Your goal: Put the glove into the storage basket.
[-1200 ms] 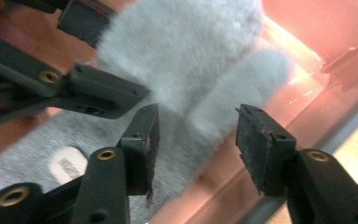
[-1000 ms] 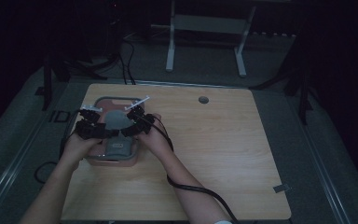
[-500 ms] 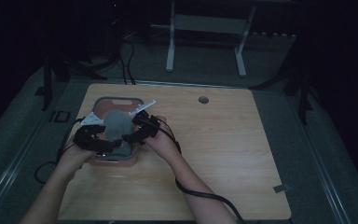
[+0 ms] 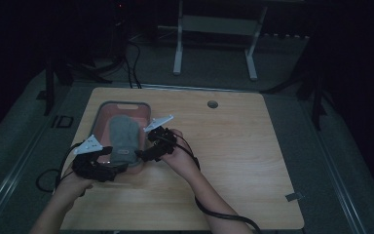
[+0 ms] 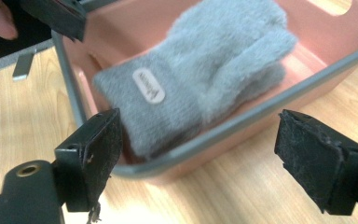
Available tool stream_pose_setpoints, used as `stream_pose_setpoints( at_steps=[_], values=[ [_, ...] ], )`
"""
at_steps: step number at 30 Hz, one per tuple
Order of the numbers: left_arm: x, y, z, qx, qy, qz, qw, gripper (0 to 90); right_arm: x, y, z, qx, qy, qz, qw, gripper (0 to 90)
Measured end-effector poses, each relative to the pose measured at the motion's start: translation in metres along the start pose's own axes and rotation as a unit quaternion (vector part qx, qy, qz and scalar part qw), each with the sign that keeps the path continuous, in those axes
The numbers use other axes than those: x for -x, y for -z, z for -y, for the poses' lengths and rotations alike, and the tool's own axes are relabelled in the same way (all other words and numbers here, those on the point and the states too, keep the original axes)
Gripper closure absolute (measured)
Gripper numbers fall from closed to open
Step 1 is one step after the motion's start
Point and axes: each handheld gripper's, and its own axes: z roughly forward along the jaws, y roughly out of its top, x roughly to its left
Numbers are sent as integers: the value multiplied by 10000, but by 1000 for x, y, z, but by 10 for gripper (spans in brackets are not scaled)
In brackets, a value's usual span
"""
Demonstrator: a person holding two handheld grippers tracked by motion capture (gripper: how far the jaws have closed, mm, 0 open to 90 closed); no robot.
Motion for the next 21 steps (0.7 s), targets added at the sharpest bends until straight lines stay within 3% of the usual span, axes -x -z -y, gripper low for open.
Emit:
stream_pose_setpoints(
  at_steps=[3, 10, 21],
  values=[
    [10, 4, 5, 88, -27, 43, 9999, 95, -3, 0, 8, -47, 15, -24, 10000, 148],
    [23, 5, 19, 12, -198, 141, 9997, 95, -5, -2, 27, -77, -18, -77, 9999, 148],
    [31, -13, 48, -106, -131, 382, 9991, 95, -4, -9, 58, -307, -89, -109, 9994, 139]
  ],
)
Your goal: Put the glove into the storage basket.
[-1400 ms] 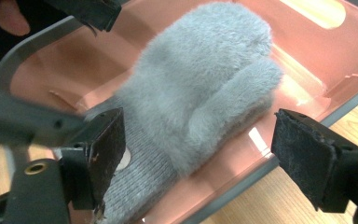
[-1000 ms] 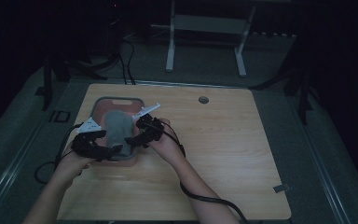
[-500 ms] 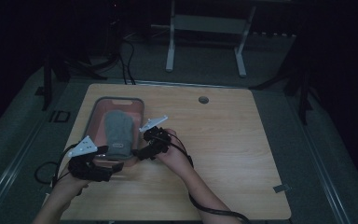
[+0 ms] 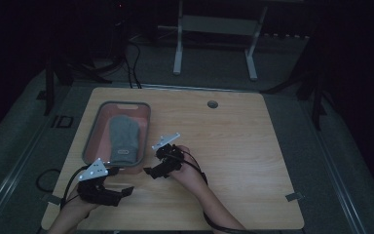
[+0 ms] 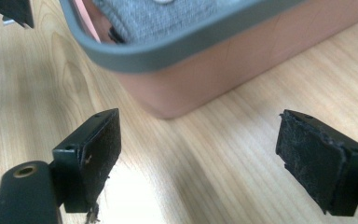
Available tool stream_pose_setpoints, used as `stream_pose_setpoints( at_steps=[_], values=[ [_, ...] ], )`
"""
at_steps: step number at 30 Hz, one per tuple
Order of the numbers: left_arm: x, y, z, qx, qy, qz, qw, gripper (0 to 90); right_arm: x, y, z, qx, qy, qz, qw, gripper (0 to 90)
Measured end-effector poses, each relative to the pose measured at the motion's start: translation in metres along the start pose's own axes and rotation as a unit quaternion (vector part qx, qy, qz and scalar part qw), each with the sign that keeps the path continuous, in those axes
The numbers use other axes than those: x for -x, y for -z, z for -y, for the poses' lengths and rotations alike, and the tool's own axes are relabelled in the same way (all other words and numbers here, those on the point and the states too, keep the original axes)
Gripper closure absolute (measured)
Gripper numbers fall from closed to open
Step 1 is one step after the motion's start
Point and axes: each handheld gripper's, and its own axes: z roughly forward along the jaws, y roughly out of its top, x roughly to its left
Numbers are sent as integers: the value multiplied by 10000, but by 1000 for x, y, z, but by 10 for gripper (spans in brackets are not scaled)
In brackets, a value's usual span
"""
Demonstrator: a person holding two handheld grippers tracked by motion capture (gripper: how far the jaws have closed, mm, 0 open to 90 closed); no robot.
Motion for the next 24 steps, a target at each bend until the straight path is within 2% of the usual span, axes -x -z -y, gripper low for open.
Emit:
stream_pose_setpoints(
  at_steps=[3, 5, 7, 11, 15, 24],
  values=[
    [-2, -7, 7, -22, 18, -73, 10000, 95, 3, -3, 9, 16, 35, -53, 10000, 138],
    [-4, -11, 12, -52, 85, -38, 9999, 95, 4, -5, 14, 5, 36, -50, 10000, 138],
    [-5, -15, 16, -72, 45, -61, 9999, 96, 6, -8, 20, 56, 76, -60, 9999, 138],
    [-7, -22, 24, -126, 51, -38, 9999, 95, 10, -13, 30, -75, 44, -33, 10000, 137],
    [-7, -27, 31, -148, 20, 5, 9999, 95, 12, -14, 39, 5, -4, -70, 10000, 137],
    [-8, -28, 33, -135, 20, 11, 9999, 95, 14, -15, 44, 27, 61, 32, 10000, 137]
  ],
)
